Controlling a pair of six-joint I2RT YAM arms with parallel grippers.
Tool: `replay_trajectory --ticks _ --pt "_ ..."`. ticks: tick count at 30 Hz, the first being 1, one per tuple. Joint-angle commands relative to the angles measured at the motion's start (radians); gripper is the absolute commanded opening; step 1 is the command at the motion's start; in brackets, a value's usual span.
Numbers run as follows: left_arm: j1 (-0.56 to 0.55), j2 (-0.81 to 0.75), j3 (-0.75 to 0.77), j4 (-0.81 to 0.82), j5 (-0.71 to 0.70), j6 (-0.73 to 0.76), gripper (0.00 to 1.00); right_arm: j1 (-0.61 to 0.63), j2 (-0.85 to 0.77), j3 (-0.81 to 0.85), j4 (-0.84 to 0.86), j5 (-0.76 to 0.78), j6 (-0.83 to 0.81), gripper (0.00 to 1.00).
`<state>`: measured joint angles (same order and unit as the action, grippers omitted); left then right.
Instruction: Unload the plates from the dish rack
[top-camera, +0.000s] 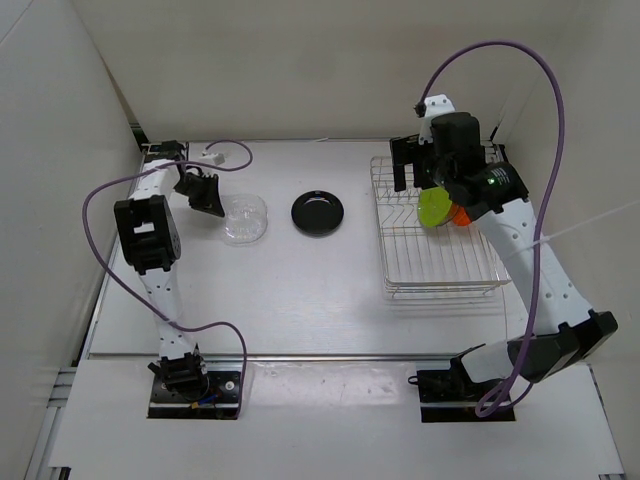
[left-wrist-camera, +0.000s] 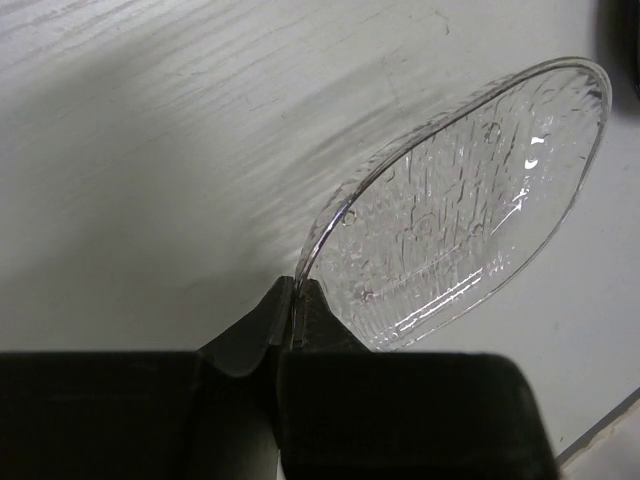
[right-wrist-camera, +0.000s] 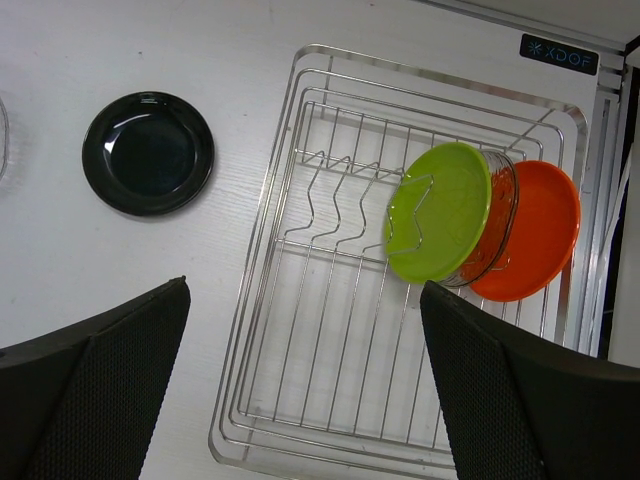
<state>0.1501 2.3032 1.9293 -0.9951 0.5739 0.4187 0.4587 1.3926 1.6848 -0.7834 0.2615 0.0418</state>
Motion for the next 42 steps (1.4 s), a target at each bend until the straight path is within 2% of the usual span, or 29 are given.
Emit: replay_trajectory --ticks 1,4,7,8,13,15,24,27,29,31,32,36,41,42 --pt "-0.003 0.002 0.051 -0.027 0.040 0.023 0.11 0.001 0.006 -0.016 0.038 0.019 -0.014 0.99" --pt "-0.003 0.022 0.073 -0.014 0.015 0.023 0.11 0.001 0.017 -0.016 0.038 0.019 -0.014 0.99" --pt "-0.003 0.032 0.083 -0.014 0.004 0.023 0.16 0.001 0.017 -0.016 0.038 0.010 -0.014 0.99" --pt "-0.003 0.032 0.083 -0.005 0.004 0.023 0.27 0.001 0.017 -0.016 0.038 0.010 -0.014 0.99" --pt "-0.003 0.032 0.083 0.026 -0.006 -0.004 0.31 0.001 0.017 -0.025 0.038 0.010 -0.014 0.99" --pt "-0.003 0.032 0.083 0.038 -0.006 -0.017 0.38 0.001 0.017 -0.025 0.038 0.010 -0.014 0.99" --pt "-0.003 0.042 0.117 0.047 -0.016 -0.035 0.39 0.001 -0.003 -0.043 0.038 0.010 -0.014 0.99" --pt "-0.003 0.029 0.108 0.056 -0.025 -0.035 0.45 0.001 -0.012 -0.053 0.038 0.010 -0.014 0.99" --pt "-0.003 -0.013 0.085 0.056 -0.025 -0.035 0.48 0.001 -0.012 -0.053 0.047 0.019 -0.014 0.99" --pt "-0.003 -0.091 0.054 0.056 0.010 -0.035 0.61 -0.017 -0.012 -0.063 0.047 0.019 -0.014 0.99" --pt "-0.003 -0.126 0.013 0.056 0.011 -0.055 0.64 -0.031 -0.012 -0.072 0.047 0.019 -0.014 0.99" --pt "-0.003 -0.347 -0.136 0.131 0.032 -0.113 1.00 -0.081 -0.012 -0.125 0.085 0.019 -0.036 0.99" --pt "-0.026 -0.633 -0.248 0.150 -0.052 -0.222 1.00 -0.166 0.023 -0.157 0.125 0.053 -0.088 0.99" --pt "-0.026 -0.671 -0.259 0.150 -0.115 -0.241 1.00 -0.178 0.038 -0.166 0.134 0.076 -0.120 0.99"
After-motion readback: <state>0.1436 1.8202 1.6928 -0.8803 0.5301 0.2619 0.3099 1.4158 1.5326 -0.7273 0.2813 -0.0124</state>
